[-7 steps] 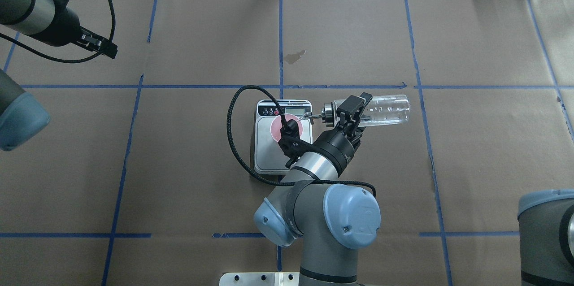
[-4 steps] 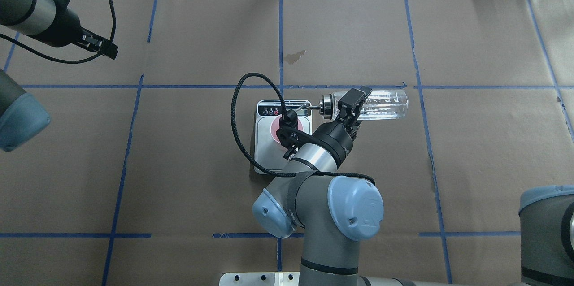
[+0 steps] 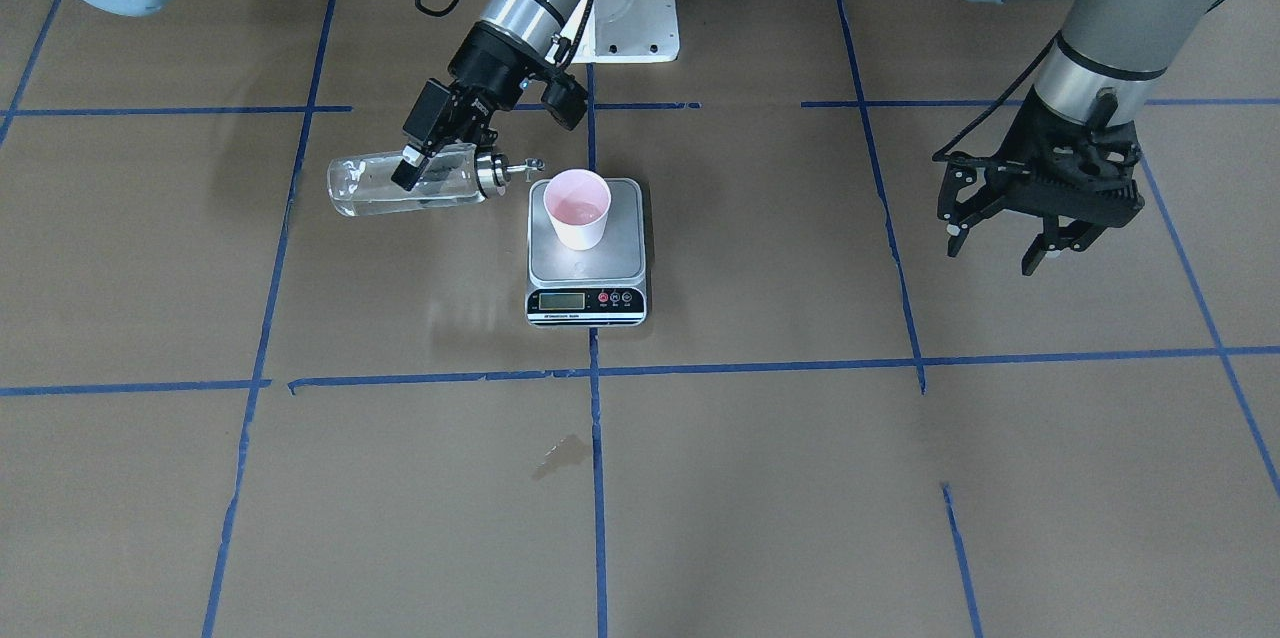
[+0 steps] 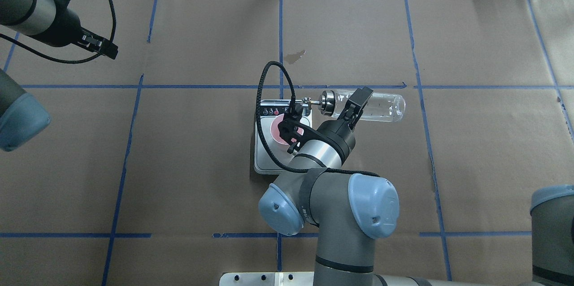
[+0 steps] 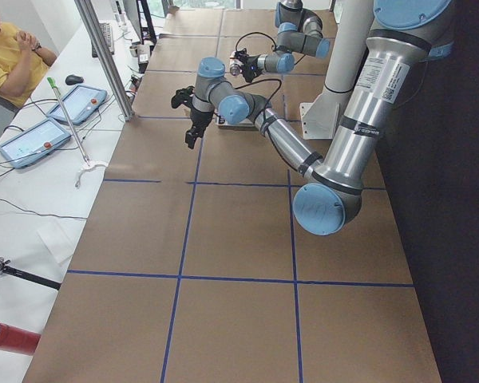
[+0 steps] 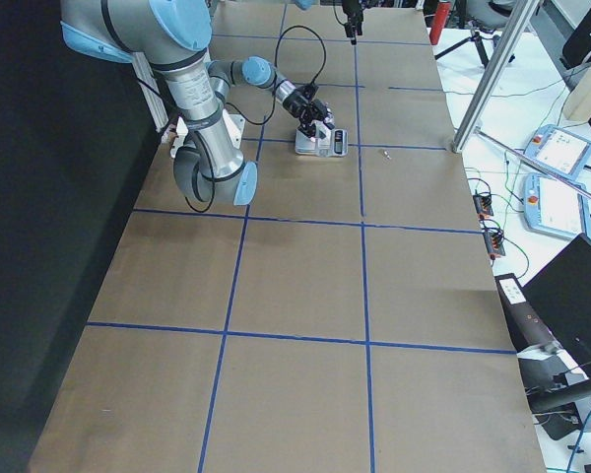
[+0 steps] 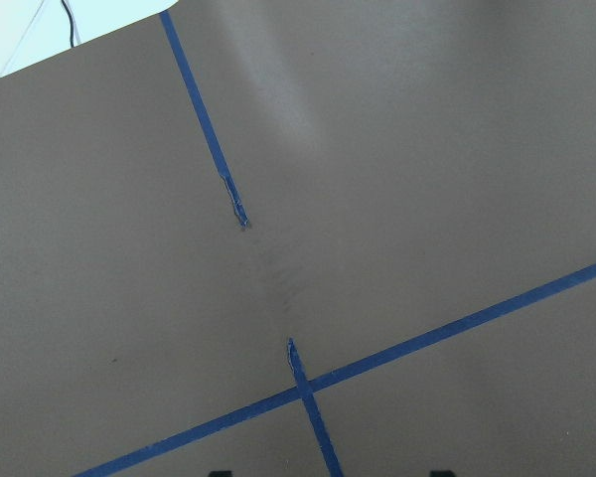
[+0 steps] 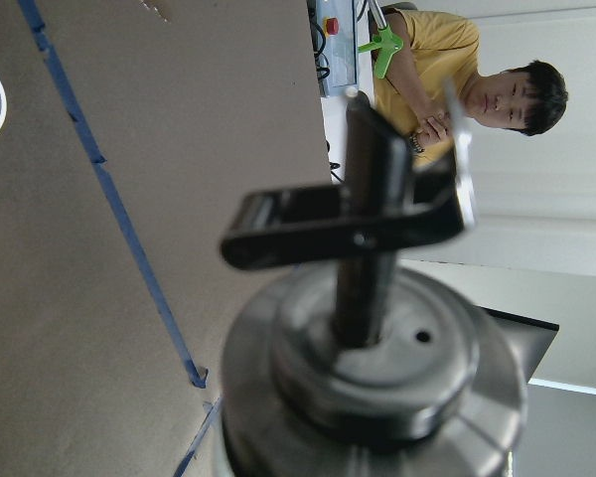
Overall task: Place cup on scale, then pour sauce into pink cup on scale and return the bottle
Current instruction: 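Turn the bottle upright and carry it back with the right gripper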
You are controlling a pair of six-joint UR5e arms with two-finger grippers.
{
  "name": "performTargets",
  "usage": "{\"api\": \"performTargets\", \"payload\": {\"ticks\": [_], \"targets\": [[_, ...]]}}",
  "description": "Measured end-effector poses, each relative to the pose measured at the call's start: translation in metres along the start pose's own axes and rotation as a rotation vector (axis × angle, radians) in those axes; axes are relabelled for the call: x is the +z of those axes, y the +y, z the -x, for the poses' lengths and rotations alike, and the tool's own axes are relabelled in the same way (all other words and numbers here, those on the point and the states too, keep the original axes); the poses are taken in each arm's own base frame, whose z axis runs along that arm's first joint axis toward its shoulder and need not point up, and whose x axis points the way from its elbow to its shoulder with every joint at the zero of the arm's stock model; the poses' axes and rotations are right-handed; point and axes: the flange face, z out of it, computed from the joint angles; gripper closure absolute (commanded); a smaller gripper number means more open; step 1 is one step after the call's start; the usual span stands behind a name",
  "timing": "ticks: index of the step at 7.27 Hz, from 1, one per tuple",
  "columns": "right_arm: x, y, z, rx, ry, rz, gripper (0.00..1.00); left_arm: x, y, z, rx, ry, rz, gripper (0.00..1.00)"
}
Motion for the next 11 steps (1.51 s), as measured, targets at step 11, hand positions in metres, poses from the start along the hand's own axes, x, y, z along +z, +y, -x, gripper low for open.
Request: {"api": "performTargets", "payload": {"ticks": [11], "targets": [[0.077,0.127,-0.047,0.652,-0.42,-0.088,1.0,0.0,-0.001,-0.002,-0.033,0.002,-0.001,0.24]]}}
